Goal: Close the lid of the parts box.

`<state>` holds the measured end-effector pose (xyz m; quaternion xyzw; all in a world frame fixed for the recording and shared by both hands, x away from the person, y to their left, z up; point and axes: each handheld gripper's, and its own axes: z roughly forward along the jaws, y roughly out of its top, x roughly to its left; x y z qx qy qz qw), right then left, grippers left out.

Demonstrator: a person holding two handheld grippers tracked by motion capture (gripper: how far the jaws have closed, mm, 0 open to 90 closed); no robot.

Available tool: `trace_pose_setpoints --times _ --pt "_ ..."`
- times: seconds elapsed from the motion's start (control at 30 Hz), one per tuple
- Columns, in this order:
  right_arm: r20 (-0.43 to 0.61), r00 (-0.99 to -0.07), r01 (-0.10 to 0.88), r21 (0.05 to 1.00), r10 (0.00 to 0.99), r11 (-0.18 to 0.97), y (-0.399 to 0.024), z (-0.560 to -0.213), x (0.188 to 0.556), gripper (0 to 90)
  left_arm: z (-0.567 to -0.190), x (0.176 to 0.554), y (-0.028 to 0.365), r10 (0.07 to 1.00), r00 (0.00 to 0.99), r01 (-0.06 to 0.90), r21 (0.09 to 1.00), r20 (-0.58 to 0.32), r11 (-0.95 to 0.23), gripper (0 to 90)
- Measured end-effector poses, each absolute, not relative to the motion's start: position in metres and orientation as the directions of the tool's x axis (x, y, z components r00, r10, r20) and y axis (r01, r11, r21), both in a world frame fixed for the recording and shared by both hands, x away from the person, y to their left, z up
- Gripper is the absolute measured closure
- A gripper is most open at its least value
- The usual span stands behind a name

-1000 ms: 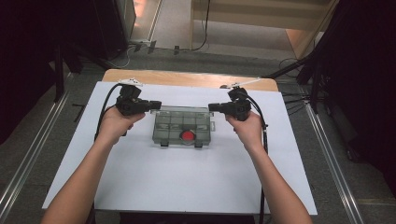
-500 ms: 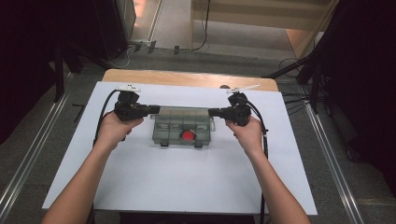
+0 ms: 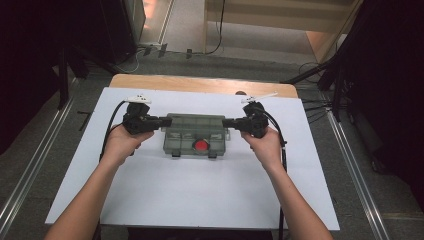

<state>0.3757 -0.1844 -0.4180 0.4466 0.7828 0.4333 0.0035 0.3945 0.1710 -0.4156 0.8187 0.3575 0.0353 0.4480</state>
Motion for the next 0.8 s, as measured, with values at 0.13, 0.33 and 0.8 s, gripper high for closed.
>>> trace_pose_setpoints --times 0.13,0.33,0.8 --pt "0.377 -0.607 0.692 0.684 0.699 0.232 -0.183 -0.419 0.374 90.0 -0.414 0.391 0.171 0.614 0.746 0.548 0.762 -0.257 -0.346 85.9" --pt "0.380 -0.607 0.695 0.679 0.698 0.235 -0.182 -0.421 0.370 90.0 -0.414 0.388 0.171 0.611 0.751 0.539 0.768 -0.250 -0.347 85.9" --pt "0.375 -0.602 0.701 0.671 0.705 0.242 -0.181 -0.424 0.359 90.0 -0.419 0.376 0.173 0.608 0.755 0.537 0.764 -0.246 -0.357 85.9"
